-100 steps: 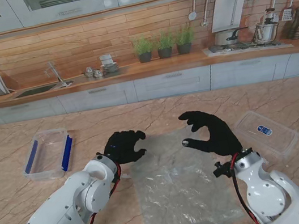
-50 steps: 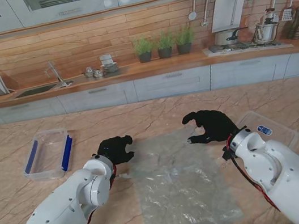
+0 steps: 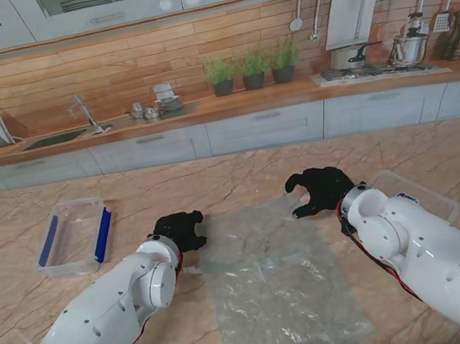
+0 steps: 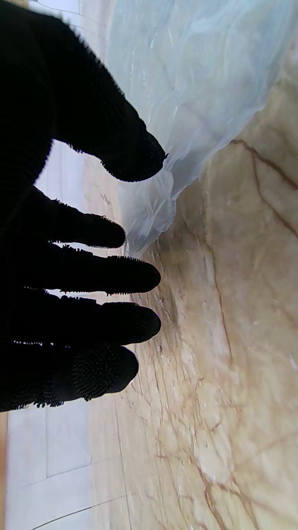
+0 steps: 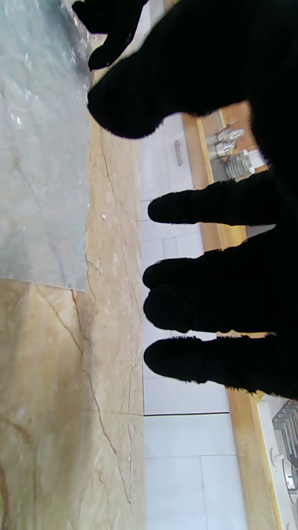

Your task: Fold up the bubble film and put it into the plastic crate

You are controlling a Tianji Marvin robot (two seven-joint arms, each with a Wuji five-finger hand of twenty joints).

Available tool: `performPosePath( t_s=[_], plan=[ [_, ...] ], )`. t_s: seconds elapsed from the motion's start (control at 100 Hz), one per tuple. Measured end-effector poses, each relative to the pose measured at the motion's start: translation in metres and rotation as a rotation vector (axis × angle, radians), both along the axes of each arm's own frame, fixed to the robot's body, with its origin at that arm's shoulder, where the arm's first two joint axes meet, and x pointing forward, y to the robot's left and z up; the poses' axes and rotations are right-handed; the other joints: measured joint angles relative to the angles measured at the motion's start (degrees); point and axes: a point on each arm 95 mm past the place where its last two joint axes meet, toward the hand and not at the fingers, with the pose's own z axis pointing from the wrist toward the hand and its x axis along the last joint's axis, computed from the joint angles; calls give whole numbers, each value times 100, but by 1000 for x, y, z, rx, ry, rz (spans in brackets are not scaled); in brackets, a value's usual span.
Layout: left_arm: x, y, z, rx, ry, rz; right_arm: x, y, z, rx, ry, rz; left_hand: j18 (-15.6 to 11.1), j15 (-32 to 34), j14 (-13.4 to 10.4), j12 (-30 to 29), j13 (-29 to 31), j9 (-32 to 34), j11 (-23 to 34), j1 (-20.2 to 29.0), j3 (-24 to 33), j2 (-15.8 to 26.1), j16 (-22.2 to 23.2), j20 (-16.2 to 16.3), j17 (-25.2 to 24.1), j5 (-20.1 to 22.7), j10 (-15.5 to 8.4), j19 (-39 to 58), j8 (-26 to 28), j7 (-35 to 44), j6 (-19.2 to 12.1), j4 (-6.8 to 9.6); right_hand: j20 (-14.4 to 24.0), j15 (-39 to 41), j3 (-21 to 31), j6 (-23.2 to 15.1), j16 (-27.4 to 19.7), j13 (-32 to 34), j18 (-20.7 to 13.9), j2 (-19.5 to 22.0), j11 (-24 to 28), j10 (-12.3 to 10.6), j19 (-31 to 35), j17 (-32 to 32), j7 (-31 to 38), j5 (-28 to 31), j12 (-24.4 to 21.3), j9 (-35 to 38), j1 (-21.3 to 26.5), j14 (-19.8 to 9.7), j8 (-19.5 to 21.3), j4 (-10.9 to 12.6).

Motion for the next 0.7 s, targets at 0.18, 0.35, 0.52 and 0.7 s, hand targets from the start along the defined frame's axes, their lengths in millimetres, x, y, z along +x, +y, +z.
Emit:
performPosePath(
  t_s=[0.18, 0.35, 0.52, 0.7],
  plan=[
    [2, -3, -3, 41, 5, -18, 12, 7, -8, -63, 13, -30, 2, -70, 1, 257, -103, -17, 77, -64, -110, 0, 0, 0, -80, -334, 19, -61, -128, -244, 0, -1, -14, 77, -111, 63, 8, -11, 0, 0, 100, 17, 93, -17, -57, -11, 74, -63, 0, -2, -3, 0],
    [3, -4, -3, 71, 0, 0, 21, 14, -16, -81, 32, -136, 2, -135, 4, 273, -179, -271, 8, -64, -174, 0, 0, 0, -212, -506, 18, -141, -265, -455, 45, -1, -67, 230, -153, 242, 12, -3, 7, 0, 239, 104, 320, -12, -123, -96, 152, -107, -5, 3, -49, 0],
    [3, -8, -3, 98, 7, -3, 26, 24, -24, -121, 46, -132, 2, -142, 19, 353, -268, -381, 53, -90, -154, 7, 0, 0, -252, -567, 217, -152, -335, -582, 132, 15, -132, 230, -246, 260, 12, -44, 8, 0, 246, 173, 404, -73, -124, -248, 154, -305, -8, 6, -63, 0],
    [4, -10, -3, 137, -6, -8, 30, 26, -33, -155, 40, -139, 7, -268, 49, 125, -380, -620, -255, -173, -126, 24, 0, 0, -380, -776, 174, -289, -489, -857, 340, 27, -203, 230, -247, 303, 12, -49, 8, 0, 247, 232, 448, -79, -123, -311, 154, -395, -8, 6, -65, 0]
  ],
)
